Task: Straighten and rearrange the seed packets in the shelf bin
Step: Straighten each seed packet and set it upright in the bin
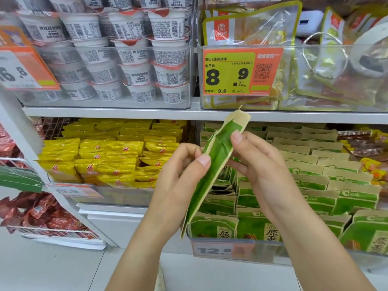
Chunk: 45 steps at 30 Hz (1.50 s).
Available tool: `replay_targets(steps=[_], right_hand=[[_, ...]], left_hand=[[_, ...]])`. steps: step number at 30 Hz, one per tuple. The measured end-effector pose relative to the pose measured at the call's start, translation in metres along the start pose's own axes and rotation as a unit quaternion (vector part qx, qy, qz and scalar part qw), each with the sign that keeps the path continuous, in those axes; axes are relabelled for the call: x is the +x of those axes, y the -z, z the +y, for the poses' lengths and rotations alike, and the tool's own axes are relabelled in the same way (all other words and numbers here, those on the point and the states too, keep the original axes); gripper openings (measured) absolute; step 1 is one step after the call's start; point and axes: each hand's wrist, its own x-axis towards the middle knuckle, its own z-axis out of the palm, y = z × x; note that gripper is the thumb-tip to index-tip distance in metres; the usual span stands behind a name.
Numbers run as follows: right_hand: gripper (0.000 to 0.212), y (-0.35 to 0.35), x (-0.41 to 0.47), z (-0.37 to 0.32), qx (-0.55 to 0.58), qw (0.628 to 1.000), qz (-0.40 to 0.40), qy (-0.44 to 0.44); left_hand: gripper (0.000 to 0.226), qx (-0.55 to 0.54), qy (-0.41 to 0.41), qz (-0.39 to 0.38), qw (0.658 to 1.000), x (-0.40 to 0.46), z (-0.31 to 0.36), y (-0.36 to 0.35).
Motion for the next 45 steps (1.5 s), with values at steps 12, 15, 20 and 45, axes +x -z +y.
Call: replay_targets(steps=[12, 15, 20, 45], right_hand=[[0.041, -0.013, -0.007, 0.014, -0.182, 0.975, -0.126, -0.013], [0.043, -0.015, -0.008, 0.016, -0.250, 0.960, -0.124, -0.017], [0.044, -0.015, -0.008, 0.013, -0.239, 0.960, -0.147, -0.012], [0.017, -0.003, -0.009, 0.013, -0.446, 0.884, 0.036, 0.138]], left_hand=[[0.044, -0.095, -0.090, 0.151, 0.980, 0.011, -0.005, 0.006], [0.041, -0.107, -0.096, 0.196, 0.970, 0.013, -0.005, 0.006], [0.036, -0.109, -0.100, 0.206, 0.967, 0.014, -0.007, 0.003], [0.041, -0.146, -0.105, 0.132, 0.975, 0.012, -0.013, 0.001]])
